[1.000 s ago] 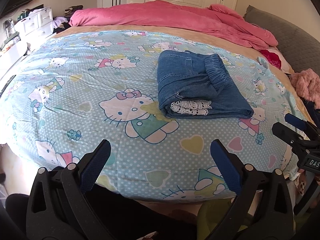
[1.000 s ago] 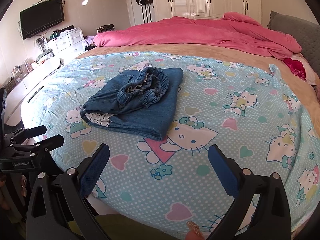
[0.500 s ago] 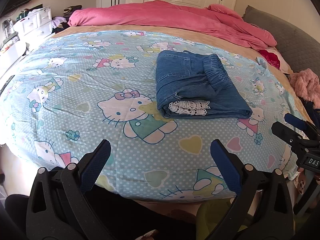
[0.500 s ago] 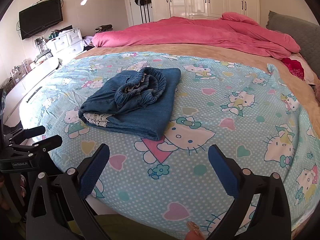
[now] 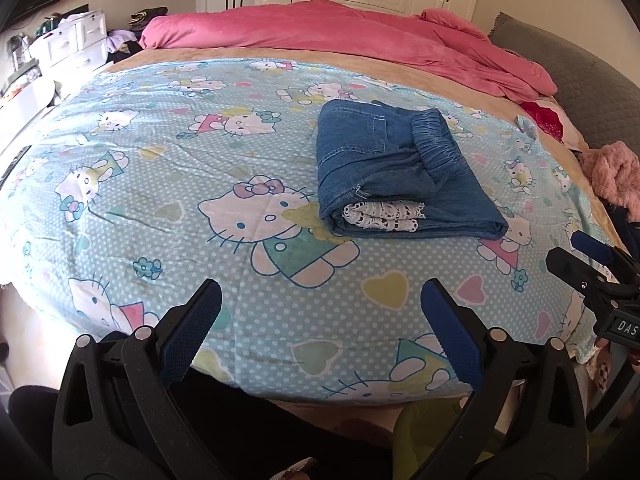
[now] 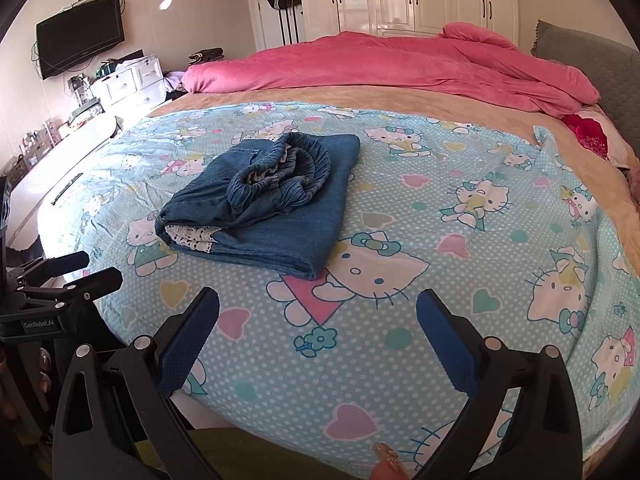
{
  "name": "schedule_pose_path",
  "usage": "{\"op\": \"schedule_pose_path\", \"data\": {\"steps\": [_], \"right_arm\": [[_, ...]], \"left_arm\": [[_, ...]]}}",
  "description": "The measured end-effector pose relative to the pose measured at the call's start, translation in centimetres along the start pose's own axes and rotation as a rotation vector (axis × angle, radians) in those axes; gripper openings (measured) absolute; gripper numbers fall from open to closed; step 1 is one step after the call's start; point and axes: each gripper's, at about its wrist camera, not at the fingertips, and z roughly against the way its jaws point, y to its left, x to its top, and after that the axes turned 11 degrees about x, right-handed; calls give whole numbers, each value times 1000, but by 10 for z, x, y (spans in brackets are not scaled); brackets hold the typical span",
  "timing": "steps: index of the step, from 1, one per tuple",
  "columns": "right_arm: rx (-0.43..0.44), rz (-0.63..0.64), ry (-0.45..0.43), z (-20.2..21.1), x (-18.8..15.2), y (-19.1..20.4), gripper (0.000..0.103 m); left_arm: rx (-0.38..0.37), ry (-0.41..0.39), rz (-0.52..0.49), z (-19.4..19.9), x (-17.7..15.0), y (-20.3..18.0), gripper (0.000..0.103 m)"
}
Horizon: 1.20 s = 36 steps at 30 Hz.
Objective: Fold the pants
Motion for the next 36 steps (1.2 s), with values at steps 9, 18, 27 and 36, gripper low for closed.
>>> {"op": "schedule_pose_path", "data": {"steps": [9, 18, 27, 36], "right_arm": [[-3, -3, 6, -1, -2, 0, 99], [-14, -10, 1, 0, -3, -3, 99], [-38, -15, -1, 3, -3, -9, 99], [-116, -51, -5, 4, -5, -32, 99]], "left_arm": [[8, 8, 2, -1, -1, 1, 94], [32, 8, -3, -2, 0, 1, 94], [58, 0, -15, 1, 0, 1, 94], [42, 34, 49, -10, 4, 16, 94]]}}
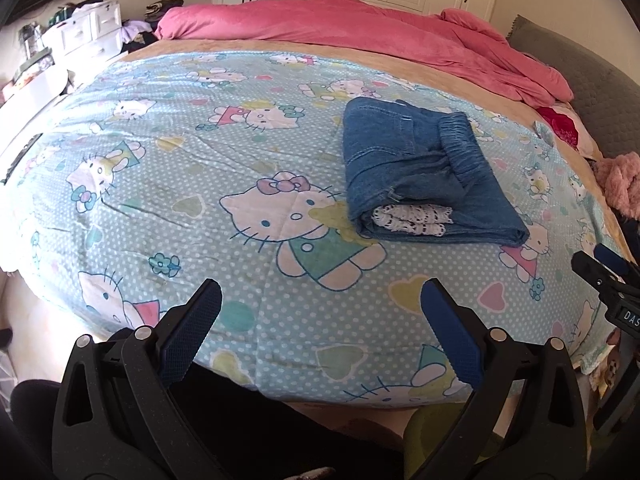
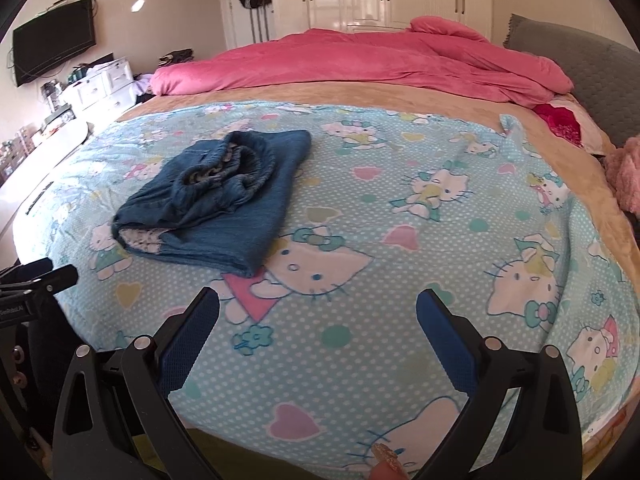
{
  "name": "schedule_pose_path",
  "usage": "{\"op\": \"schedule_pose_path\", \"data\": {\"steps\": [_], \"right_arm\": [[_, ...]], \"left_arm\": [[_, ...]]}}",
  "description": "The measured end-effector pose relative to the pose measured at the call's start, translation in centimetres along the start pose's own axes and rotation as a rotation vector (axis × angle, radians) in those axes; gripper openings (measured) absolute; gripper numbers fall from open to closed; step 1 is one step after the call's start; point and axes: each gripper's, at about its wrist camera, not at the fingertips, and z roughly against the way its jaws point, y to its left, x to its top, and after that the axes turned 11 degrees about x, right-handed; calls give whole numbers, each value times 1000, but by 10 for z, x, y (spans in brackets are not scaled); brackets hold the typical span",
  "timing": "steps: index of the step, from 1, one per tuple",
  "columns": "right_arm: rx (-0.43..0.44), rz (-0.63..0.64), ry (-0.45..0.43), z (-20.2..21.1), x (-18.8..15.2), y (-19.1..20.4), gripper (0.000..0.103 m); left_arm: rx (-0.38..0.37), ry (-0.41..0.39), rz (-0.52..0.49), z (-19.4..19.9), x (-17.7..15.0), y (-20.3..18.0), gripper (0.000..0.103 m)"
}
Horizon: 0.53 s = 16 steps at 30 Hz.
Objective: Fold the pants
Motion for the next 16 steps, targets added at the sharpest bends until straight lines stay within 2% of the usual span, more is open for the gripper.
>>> {"op": "schedule_pose_path", "data": {"steps": [4, 9, 12, 15, 16], "right_arm": [[-74, -47, -27, -3, 4, -26, 99], [-174, -115, -35, -13, 19, -82, 99], [-293, -166, -43, -16, 35, -135, 99], [-460, -220, -45, -17, 58, -209, 99], [-495, -247, -44, -19, 64, -231, 99]], "left_arm": [[-35, 28, 43, -14, 10, 16, 94], [24, 102, 135, -57, 41, 61, 94], [121, 127, 204, -90, 70, 103, 94], [278, 110, 198, -124, 107, 140, 94], [303, 110, 198, -133, 116, 148, 94]]}}
